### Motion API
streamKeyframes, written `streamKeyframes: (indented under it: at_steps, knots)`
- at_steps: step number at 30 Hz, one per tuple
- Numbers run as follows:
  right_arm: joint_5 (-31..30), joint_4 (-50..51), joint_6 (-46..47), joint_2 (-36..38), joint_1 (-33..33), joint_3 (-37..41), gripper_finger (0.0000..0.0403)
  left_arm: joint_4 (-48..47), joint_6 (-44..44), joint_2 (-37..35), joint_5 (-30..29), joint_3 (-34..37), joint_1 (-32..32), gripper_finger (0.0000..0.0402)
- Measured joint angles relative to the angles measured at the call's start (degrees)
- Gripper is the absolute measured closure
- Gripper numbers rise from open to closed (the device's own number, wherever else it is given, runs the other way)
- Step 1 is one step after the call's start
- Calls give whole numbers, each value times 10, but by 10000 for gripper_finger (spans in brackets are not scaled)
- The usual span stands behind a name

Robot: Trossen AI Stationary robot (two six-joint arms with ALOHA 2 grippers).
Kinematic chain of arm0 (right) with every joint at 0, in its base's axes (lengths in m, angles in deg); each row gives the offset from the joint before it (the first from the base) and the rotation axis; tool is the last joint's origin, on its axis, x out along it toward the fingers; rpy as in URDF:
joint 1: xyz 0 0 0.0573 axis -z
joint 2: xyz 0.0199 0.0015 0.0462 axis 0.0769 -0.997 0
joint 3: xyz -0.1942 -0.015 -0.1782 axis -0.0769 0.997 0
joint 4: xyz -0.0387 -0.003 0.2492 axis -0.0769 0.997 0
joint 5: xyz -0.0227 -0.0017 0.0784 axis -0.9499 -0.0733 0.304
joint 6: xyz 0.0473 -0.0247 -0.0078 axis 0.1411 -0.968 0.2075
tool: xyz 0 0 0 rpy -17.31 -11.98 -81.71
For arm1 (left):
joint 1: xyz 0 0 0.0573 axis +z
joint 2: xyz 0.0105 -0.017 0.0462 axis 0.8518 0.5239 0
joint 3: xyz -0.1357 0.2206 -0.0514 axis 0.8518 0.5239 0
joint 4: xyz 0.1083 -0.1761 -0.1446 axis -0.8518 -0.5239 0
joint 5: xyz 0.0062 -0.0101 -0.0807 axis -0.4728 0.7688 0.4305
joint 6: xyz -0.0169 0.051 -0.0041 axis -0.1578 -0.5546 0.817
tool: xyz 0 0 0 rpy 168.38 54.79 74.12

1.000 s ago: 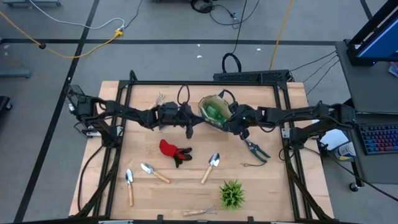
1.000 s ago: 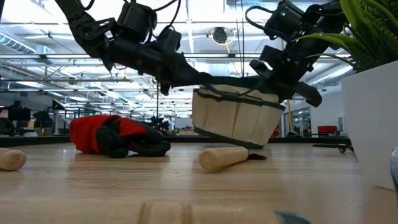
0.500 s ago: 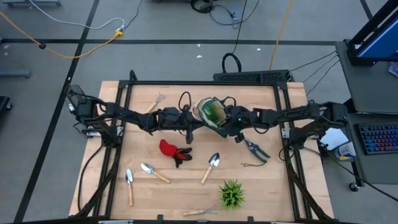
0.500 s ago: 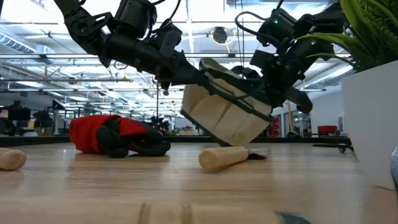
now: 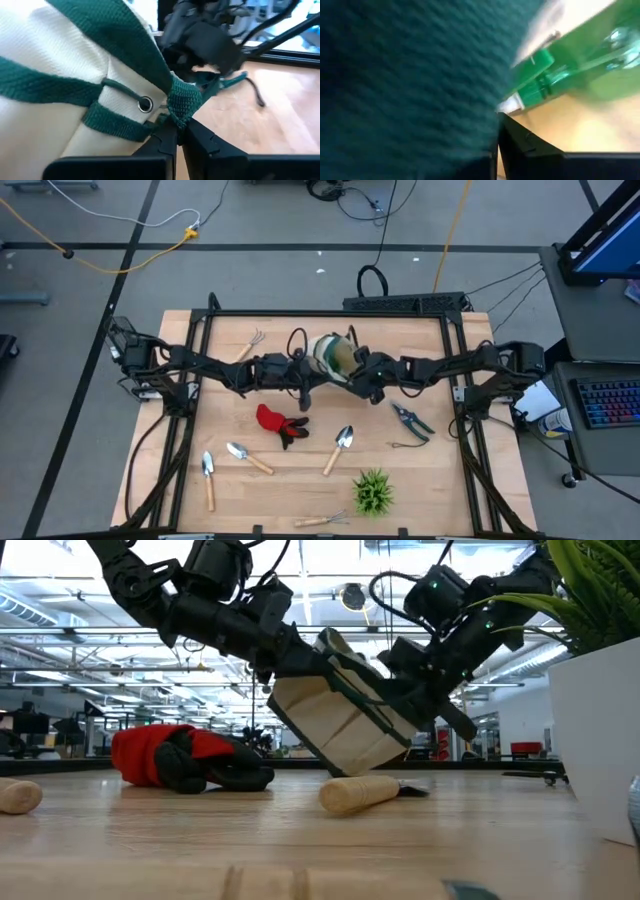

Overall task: Pick & Place Garden tools in Gardening bag
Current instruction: Put the green spray bottle into the gardening bag

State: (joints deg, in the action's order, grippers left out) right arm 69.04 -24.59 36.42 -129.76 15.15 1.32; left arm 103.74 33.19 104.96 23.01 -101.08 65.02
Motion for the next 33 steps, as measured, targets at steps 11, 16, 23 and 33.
streamKeyframes:
  at_steps: [11, 16, 23, 33]
  knots:
    - [-38, 26, 62, 113, -2, -1, 402, -13, 36, 0, -48, 0, 4, 386]
    - [-36, 34, 100, 166, -2, -1, 378, -13, 71, 0, -65, 0, 13, 390]
    - [-36, 69, 141, 212, -2, -1, 323, -20, 97, 0, -68, 0, 27, 384]
    - [-36, 78, 177, 215, -2, -1, 275, -26, 96, 0, 34, 0, 24, 345]
